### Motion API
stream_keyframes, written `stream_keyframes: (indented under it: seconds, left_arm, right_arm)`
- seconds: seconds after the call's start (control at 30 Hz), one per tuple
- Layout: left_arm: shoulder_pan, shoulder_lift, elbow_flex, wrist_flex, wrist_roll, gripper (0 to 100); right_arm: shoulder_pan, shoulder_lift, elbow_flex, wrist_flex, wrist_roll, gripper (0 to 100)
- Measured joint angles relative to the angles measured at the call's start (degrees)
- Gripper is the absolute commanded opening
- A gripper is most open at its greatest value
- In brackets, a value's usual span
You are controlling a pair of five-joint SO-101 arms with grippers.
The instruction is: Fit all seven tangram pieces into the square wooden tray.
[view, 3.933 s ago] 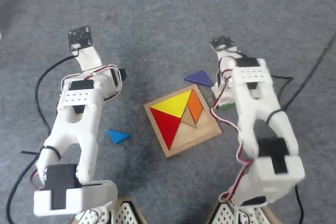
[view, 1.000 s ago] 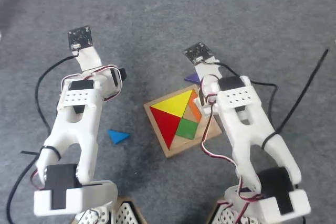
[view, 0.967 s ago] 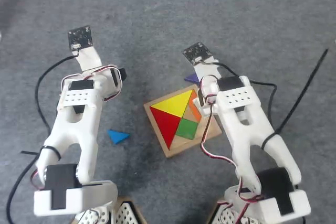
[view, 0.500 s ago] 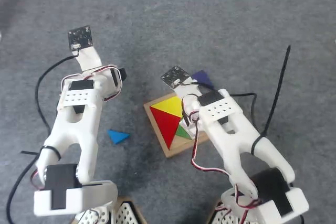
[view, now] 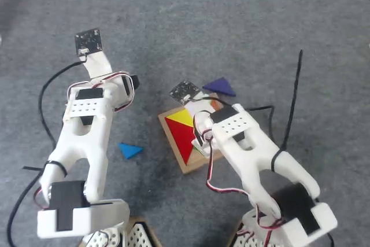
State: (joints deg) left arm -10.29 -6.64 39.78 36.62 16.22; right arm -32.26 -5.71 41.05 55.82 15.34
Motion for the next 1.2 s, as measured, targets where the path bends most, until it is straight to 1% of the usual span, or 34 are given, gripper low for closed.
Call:
stream_keyframes:
  seconds: [0.13, 0.3, 0.53, 0.67, 0.9, 0.97, 1.07, 1.2]
  left_arm:
    - [0.0, 0.0, 0.0, 0.0, 0.0, 24]
    - [0.0, 0.0, 0.0, 0.0, 0.0, 24]
    - [0.0, 0.0, 0.0, 0.0, 0.0, 24]
    - [0.0, 0.0, 0.0, 0.0, 0.0, 24]
    - [0.0, 0.0, 0.0, 0.0, 0.0, 24]
    - [0.0, 0.0, 0.0, 0.0, 0.0, 24]
    - [0.0, 0.0, 0.0, 0.0, 0.0, 24]
    - [0.0, 0.0, -1.6, 3.8, -0.4, 24]
  right_arm:
    - [-0.2, 3.3, -2.2, -0.5, 0.1, 45.7]
    - [-0.2, 6.9, -6.9, -0.5, -1.8, 45.7]
    - [-0.2, 7.6, -8.5, -0.5, -4.0, 45.7]
    - [-0.1, 2.9, -8.4, 1.7, -4.7, 45.7]
    - [0.2, -14.5, -8.4, 9.1, -4.8, 45.7]
    - [1.8, -17.6, -8.4, 11.7, -4.8, 45.7]
    - [6.9, -19.0, -8.4, 14.8, -4.8, 45.7]
    - [13.7, -19.5, -6.6, 15.5, -4.8, 45.7]
